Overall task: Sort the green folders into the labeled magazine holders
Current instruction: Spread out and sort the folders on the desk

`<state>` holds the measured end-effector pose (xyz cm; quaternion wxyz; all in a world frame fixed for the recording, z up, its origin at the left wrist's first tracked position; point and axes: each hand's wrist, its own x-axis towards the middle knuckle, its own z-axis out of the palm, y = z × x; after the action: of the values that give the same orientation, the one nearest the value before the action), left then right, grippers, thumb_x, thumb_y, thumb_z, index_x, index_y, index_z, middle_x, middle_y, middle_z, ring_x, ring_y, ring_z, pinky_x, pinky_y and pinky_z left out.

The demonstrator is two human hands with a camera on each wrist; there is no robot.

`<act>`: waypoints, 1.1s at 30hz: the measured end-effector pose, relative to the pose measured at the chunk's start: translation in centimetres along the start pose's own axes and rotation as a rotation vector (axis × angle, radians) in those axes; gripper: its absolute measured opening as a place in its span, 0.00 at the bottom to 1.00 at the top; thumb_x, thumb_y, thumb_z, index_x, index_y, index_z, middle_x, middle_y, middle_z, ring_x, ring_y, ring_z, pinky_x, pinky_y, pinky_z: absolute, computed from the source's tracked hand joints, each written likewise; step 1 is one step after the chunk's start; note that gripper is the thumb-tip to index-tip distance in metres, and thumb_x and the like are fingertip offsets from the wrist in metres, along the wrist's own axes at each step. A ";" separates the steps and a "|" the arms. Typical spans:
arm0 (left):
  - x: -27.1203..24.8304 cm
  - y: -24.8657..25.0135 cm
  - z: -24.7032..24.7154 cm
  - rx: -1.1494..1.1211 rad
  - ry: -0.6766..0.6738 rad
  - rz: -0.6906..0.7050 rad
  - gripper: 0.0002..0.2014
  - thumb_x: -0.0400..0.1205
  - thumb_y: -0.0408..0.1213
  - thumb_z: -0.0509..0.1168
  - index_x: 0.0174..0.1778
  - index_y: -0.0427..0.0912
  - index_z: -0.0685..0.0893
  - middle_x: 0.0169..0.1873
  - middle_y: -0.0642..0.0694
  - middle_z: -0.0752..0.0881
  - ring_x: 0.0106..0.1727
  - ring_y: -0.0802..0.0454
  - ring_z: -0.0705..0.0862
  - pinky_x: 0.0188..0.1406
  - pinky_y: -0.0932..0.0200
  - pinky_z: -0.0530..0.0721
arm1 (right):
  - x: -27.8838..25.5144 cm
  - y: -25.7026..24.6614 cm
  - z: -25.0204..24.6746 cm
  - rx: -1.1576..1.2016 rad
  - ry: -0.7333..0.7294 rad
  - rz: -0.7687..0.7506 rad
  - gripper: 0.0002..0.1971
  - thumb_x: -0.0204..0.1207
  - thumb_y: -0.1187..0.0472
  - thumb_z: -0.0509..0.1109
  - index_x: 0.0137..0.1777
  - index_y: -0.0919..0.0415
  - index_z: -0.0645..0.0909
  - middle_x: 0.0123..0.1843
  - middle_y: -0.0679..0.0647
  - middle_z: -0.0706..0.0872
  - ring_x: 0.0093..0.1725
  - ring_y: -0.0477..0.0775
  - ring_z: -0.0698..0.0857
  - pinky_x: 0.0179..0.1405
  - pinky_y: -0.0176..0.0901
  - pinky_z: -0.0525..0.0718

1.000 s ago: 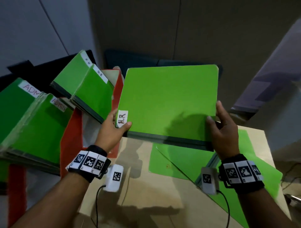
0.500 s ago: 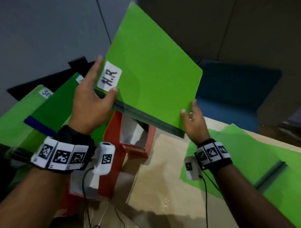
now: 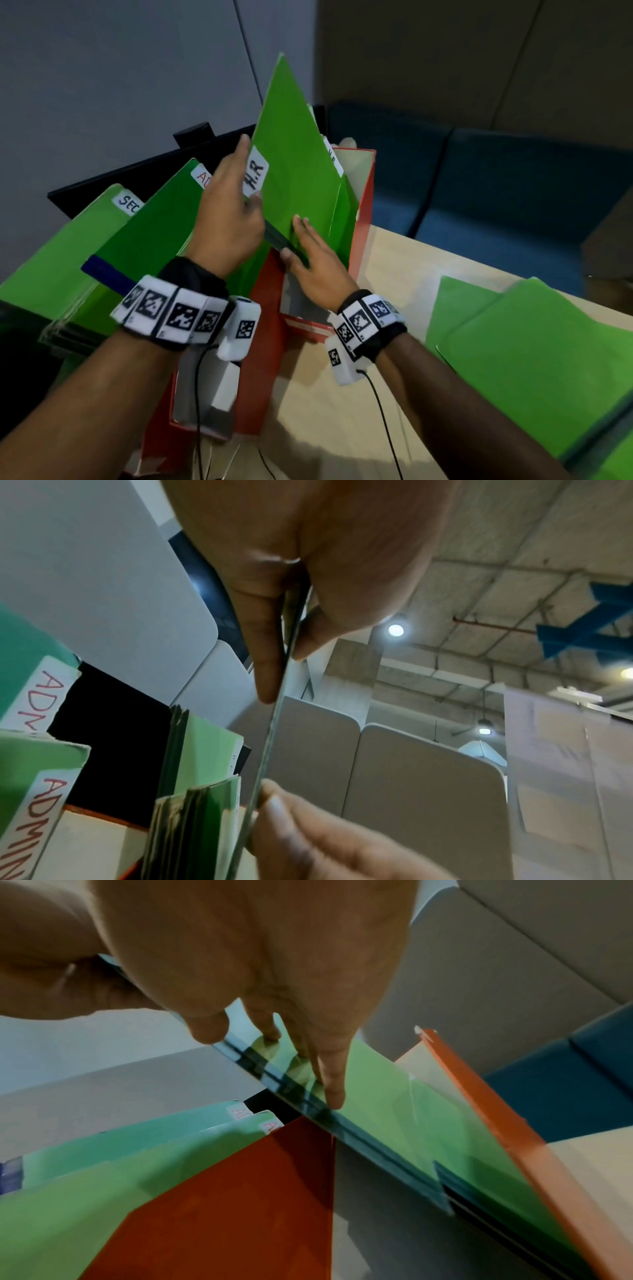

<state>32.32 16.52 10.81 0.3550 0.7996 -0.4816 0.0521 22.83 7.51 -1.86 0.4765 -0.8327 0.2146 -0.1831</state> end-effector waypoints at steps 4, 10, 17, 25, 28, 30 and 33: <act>2.9 -0.7 2.9 -0.008 -0.104 -0.048 0.36 0.83 0.24 0.61 0.85 0.40 0.53 0.74 0.43 0.70 0.72 0.49 0.73 0.70 0.58 0.73 | 2.8 0.3 0.9 0.071 0.069 0.115 0.31 0.87 0.46 0.51 0.86 0.56 0.46 0.87 0.53 0.48 0.85 0.46 0.46 0.78 0.37 0.44; 5.3 -2.3 6.4 0.194 -0.356 -0.152 0.31 0.84 0.28 0.59 0.84 0.36 0.58 0.76 0.36 0.69 0.78 0.42 0.67 0.76 0.53 0.65 | 5.6 3.4 2.3 0.097 0.085 0.240 0.34 0.86 0.43 0.49 0.86 0.57 0.43 0.86 0.58 0.44 0.85 0.55 0.43 0.82 0.49 0.45; 5.6 -2.6 8.4 0.270 -0.455 -0.168 0.34 0.84 0.29 0.58 0.84 0.32 0.51 0.81 0.36 0.62 0.81 0.41 0.58 0.80 0.50 0.58 | 8.1 6.9 3.6 0.027 0.083 0.290 0.33 0.87 0.45 0.48 0.85 0.58 0.42 0.86 0.62 0.43 0.84 0.68 0.43 0.82 0.64 0.51; 5.0 -2.2 9.7 0.347 -0.477 -0.173 0.21 0.80 0.30 0.59 0.70 0.31 0.71 0.63 0.33 0.80 0.65 0.37 0.78 0.64 0.41 0.79 | 7.6 7.3 1.9 0.008 0.060 0.291 0.33 0.86 0.48 0.55 0.85 0.64 0.50 0.85 0.67 0.53 0.84 0.64 0.52 0.82 0.55 0.55; 4.6 -0.4 10.5 0.344 -0.436 -0.105 0.24 0.80 0.29 0.58 0.74 0.31 0.68 0.72 0.31 0.72 0.74 0.35 0.71 0.70 0.41 0.71 | 4.8 6.2 -0.9 -0.027 0.099 0.173 0.27 0.82 0.55 0.65 0.79 0.64 0.67 0.76 0.65 0.74 0.75 0.62 0.73 0.72 0.48 0.73; 3.8 1.1 11.6 0.285 -0.415 -0.030 0.30 0.80 0.25 0.57 0.80 0.34 0.62 0.80 0.34 0.63 0.82 0.39 0.59 0.78 0.43 0.62 | 2.3 5.7 -3.4 -0.033 0.141 0.133 0.20 0.81 0.60 0.66 0.72 0.61 0.75 0.68 0.62 0.82 0.67 0.61 0.80 0.63 0.44 0.77; 2.2 3.1 14.7 0.113 -0.395 0.113 0.31 0.81 0.26 0.56 0.83 0.36 0.59 0.82 0.40 0.62 0.85 0.45 0.54 0.83 0.47 0.56 | -2.5 7.0 -7.2 -0.080 0.212 0.136 0.16 0.82 0.62 0.64 0.69 0.60 0.80 0.65 0.58 0.85 0.65 0.56 0.81 0.64 0.35 0.72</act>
<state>27.18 5.00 2.42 0.2045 0.7847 -0.5821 -0.0591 15.79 0.48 -4.72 0.4287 -0.8106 0.3268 -0.2288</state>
